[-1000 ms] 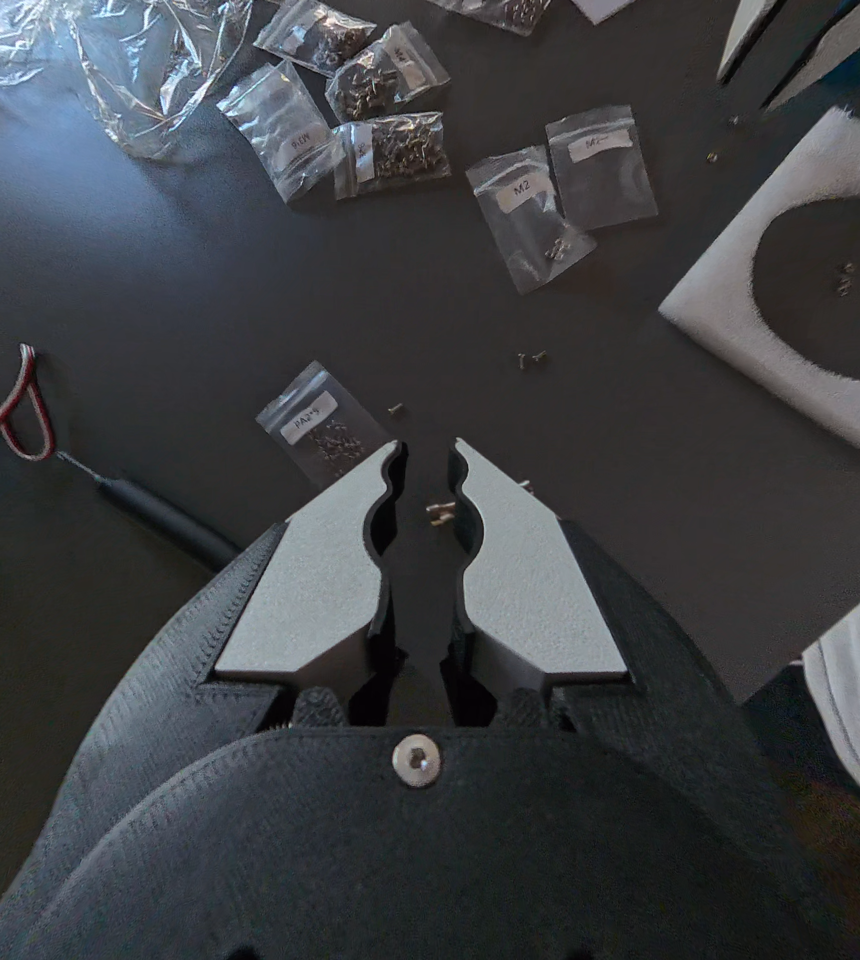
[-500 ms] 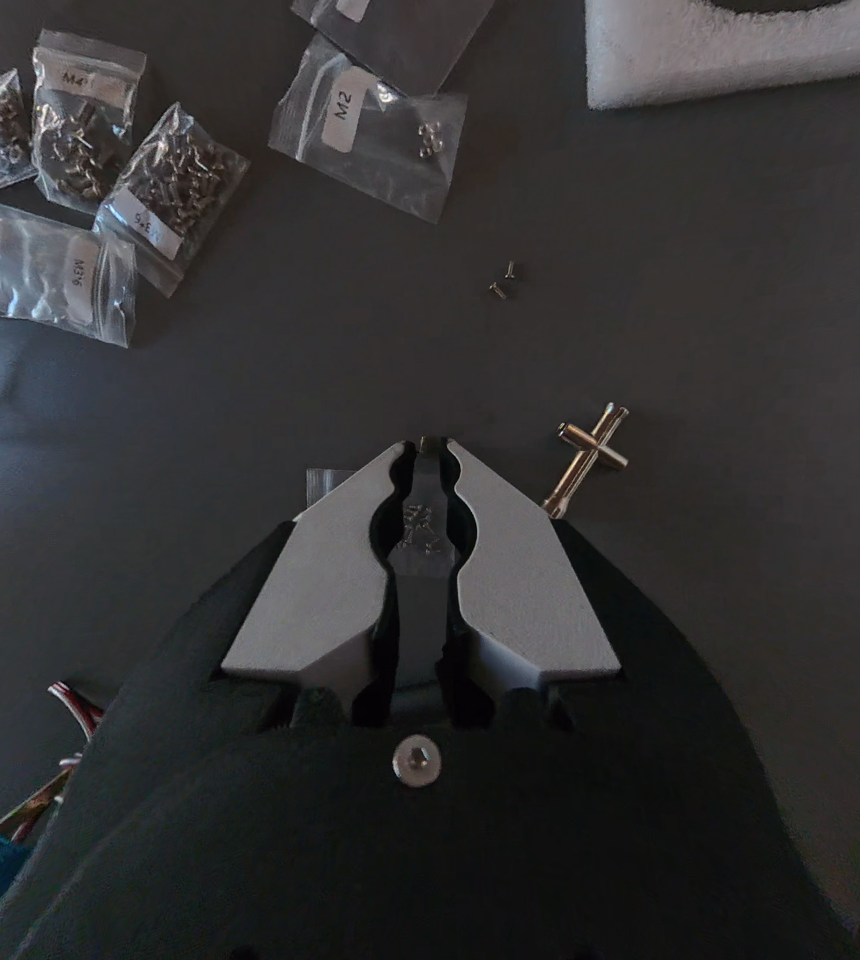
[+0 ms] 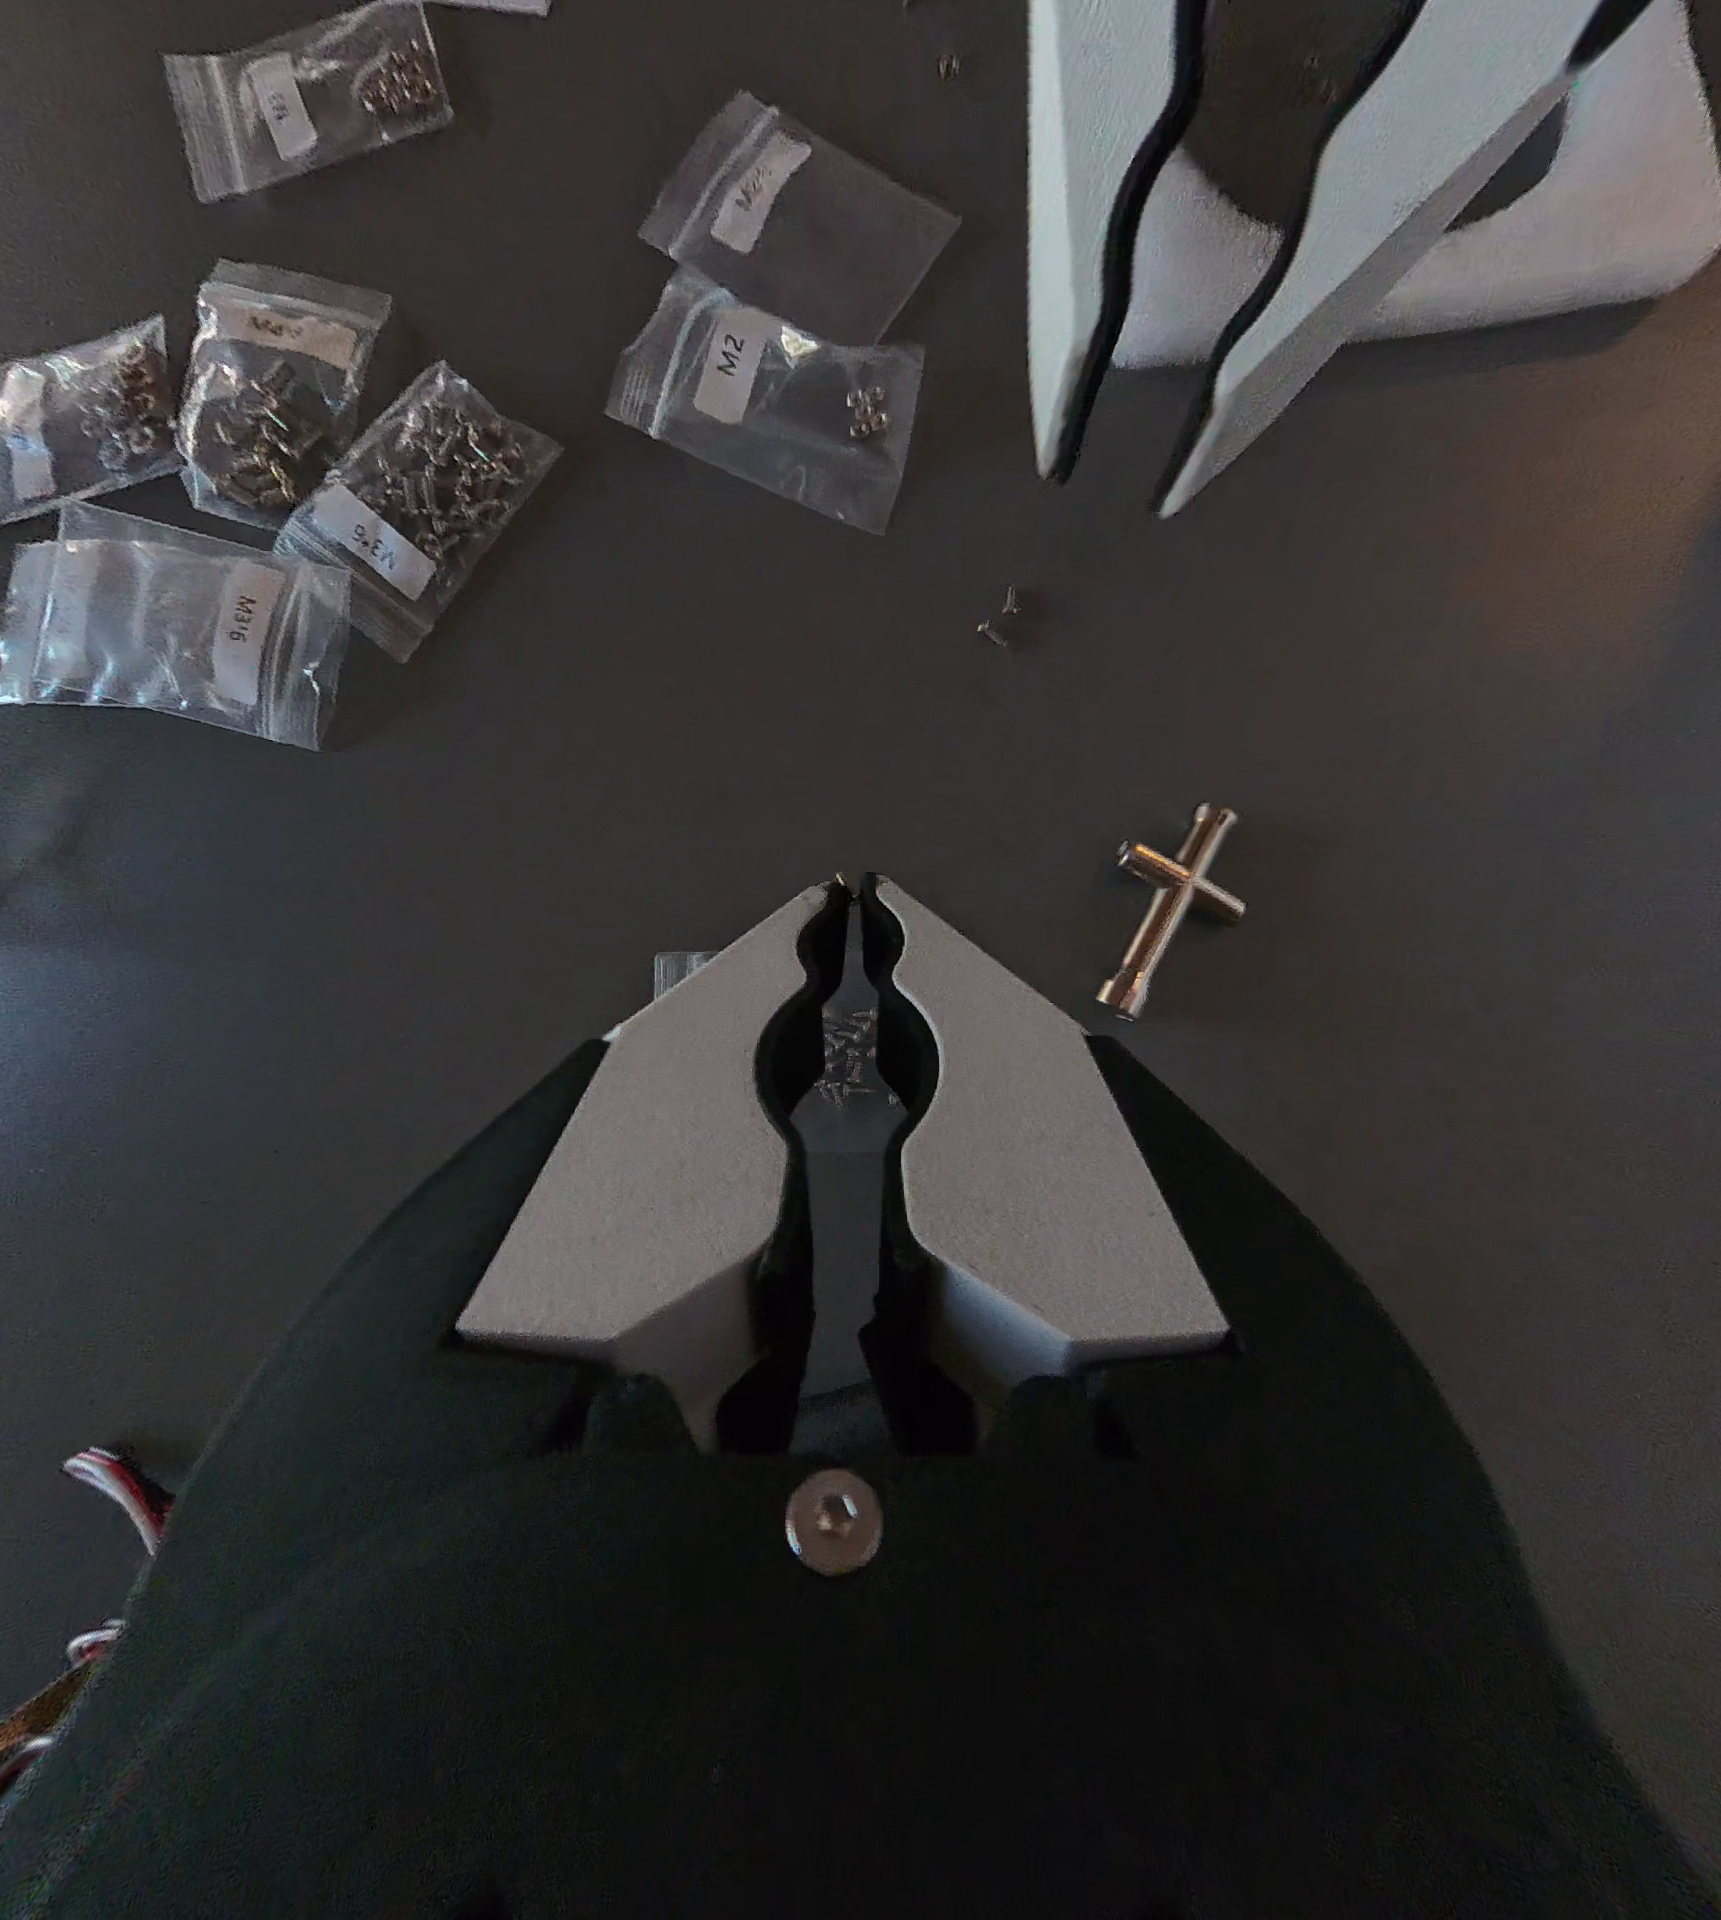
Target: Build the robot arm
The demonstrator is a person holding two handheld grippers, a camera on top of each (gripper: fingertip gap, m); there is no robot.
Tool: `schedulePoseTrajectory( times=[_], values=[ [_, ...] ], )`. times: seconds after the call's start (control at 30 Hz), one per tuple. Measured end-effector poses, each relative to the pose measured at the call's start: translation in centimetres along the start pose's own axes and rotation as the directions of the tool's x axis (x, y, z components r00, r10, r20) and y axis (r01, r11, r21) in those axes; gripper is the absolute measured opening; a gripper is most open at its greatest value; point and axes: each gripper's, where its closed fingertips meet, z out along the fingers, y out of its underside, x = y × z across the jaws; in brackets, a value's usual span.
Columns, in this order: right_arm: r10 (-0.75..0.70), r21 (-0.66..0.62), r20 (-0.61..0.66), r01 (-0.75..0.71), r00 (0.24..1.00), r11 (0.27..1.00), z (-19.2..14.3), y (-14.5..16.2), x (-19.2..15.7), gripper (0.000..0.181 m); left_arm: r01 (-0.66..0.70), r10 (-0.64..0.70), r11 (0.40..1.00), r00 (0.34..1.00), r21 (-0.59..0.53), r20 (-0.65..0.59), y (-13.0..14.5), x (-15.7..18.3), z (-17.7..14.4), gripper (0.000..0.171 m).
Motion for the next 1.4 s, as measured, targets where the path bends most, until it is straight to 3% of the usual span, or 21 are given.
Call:
schedulePoseTrajectory(
  times=[0.2,0.5,0.6,0.7,0.87,1.0,1.27,1.4],
  values=[
    [-0.014,-0.073,-0.009,0.013,1.000,0.997,2.2,0.1,1.1,0.011,0.018,-0.021,0.996,0.999,0.082,0.032,-1.2,1.2,-1.9,0.001],
    [-0.002,-0.117,0.101,0.014,0.995,0.993,2.9,0.1,0.9,0.002,0.037,-0.051,0.987,0.995,0.157,0.082,-2.7,2.5,-3.8,0.001],
    [-0.021,-0.082,0.110,0.030,0.994,0.996,1.8,-0.3,0.7,0.002,0.062,-0.074,0.979,0.995,0.192,0.059,-4.4,3.6,-3.8,0.001],
    [-0.024,-0.050,0.075,0.028,0.997,0.998,-1.9,0.3,0.7,0.002,0.106,-0.091,0.964,0.993,0.243,-0.072,-8.0,6.9,-2.1,0.001],
    [0.050,-0.017,0.084,-0.049,0.995,0.999,-8.5,6.1,-0.6,0.001,0.047,-0.031,0.989,0.993,0.137,-0.118,-12.6,10.0,5.3,0.001],
    [0.060,-0.053,0.141,-0.053,0.988,0.997,-8.8,9.7,-1.4,0.001,0.018,-0.018,1.000,0.991,0.000,-0.130,-13.3,10.1,8.8,0.001],
    [-0.008,-0.081,0.244,0.029,0.970,0.996,-7.1,11.8,-2.7,0.002,0.012,-0.039,0.981,0.990,-0.195,-0.132,-11.9,10.6,10.8,0.002],
    [-0.039,0.007,0.204,0.038,0.978,0.999,-8.8,10.9,-1.9,0.008,0.126,-0.139,0.986,0.983,-0.113,-0.120,-12.9,10.2,8.9,0.020]
  ],
)
